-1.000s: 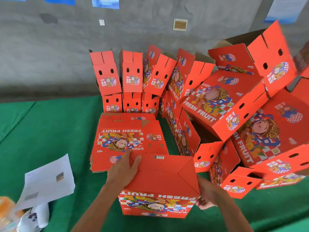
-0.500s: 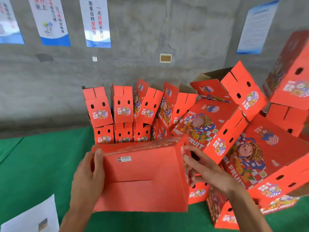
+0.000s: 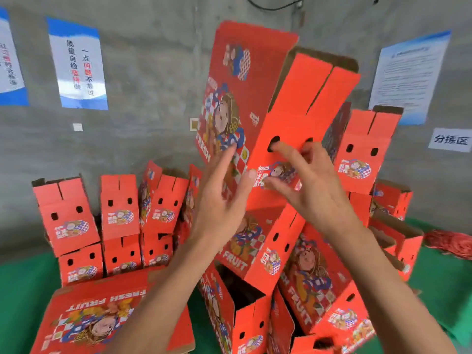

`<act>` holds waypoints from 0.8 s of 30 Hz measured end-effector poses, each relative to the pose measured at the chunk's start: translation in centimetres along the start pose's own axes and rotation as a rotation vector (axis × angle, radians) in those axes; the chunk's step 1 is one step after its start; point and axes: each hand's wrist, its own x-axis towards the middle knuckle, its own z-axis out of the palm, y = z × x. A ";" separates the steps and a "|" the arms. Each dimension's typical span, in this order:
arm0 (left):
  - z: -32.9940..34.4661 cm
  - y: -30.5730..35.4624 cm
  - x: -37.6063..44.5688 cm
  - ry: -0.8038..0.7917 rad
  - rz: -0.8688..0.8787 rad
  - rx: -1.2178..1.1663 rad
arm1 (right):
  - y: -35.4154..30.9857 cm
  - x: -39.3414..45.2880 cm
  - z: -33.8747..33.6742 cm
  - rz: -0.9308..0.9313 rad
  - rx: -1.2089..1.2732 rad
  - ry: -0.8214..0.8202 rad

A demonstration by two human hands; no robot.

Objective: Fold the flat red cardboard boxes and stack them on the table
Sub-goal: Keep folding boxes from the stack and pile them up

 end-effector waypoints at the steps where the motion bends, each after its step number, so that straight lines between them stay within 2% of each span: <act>1: 2.1 0.4 2.2 -0.008 0.051 -0.018 | 1.9 1.5 -1.1 -0.003 -0.046 0.037; 6: 12.6 0.8 12.7 -0.065 0.105 -0.105 | 11.8 8.6 -4.7 0.048 -0.170 0.057; 12: 21.3 -2.0 20.9 -0.199 -0.040 -0.208 | 21.3 13.4 -2.8 0.130 -0.112 -0.044; 19: 25.2 -6.0 22.4 -0.333 -0.259 -0.151 | 27.8 12.9 2.8 0.271 -0.161 -0.247; 24: 26.8 -8.1 21.8 -0.387 -0.256 -0.093 | 30.1 12.0 4.9 0.332 -0.204 -0.358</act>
